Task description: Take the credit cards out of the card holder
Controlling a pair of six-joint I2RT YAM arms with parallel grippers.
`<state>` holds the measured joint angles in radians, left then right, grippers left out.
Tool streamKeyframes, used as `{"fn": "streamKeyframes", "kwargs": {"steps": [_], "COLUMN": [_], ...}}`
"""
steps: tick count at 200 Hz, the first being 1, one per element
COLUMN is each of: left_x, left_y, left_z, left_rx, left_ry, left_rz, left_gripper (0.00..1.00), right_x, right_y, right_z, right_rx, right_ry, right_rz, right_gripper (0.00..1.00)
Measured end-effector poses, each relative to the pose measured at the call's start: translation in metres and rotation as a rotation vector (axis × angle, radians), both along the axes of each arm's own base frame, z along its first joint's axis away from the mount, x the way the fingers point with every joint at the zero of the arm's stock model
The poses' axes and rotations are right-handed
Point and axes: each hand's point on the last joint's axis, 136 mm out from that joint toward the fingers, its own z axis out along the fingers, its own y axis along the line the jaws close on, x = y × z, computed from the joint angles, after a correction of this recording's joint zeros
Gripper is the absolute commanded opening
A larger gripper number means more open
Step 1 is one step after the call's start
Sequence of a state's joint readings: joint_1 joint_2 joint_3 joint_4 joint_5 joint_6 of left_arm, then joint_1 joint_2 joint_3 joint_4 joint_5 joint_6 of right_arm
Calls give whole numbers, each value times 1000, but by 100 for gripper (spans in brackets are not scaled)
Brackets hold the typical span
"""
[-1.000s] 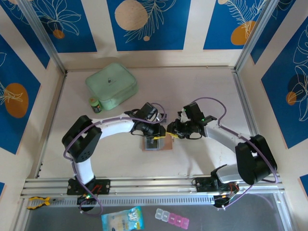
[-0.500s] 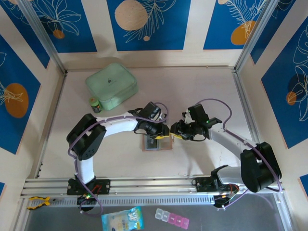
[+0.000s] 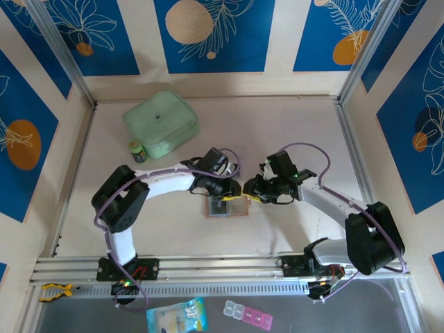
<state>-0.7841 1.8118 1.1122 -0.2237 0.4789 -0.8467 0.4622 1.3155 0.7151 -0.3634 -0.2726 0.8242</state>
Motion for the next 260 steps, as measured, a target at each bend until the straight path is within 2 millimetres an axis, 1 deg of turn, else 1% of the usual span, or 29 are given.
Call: {"fn": "streamKeyframes", "kwargs": {"steps": [27, 48, 70, 85, 110, 137, 161, 183, 203, 231, 260], "left_x": [5, 7, 3, -1, -5, -8, -8, -8, -7, -10, -11], "left_y": [21, 38, 57, 69, 83, 87, 87, 88, 88, 91, 94], "left_z": [9, 10, 5, -2, -14, -20, -21, -21, -25, -36, -39], "left_rx": [-13, -16, -4, 8, 27, 34, 33, 31, 33, 50, 54], "left_ry": [-25, -39, -32, -19, 4, 12, 10, 5, 6, 26, 31], "left_rz": [38, 72, 103, 123, 146, 151, 150, 148, 148, 150, 155], "left_gripper": [29, 27, 25, 23, 18, 13, 11, 5, 4, 3, 3], "right_x": [5, 7, 5, 3, 0, -3, -5, -6, -5, -3, 2], "right_y": [16, 30, 45, 53, 63, 69, 71, 73, 75, 78, 83], "right_z": [3, 4, -2, -7, -15, -26, -35, -40, -43, -46, -46], "right_rx": [-1, -4, -13, -24, -39, -57, -72, -81, -86, -88, -84], "right_ry": [1, 6, 26, 40, 60, 84, 106, 116, 118, 122, 117], "right_rz": [39, 69, 103, 126, 153, 167, 176, 181, 185, 187, 190], "right_gripper": [33, 32, 31, 31, 30, 30, 30, 30, 29, 29, 29]}}
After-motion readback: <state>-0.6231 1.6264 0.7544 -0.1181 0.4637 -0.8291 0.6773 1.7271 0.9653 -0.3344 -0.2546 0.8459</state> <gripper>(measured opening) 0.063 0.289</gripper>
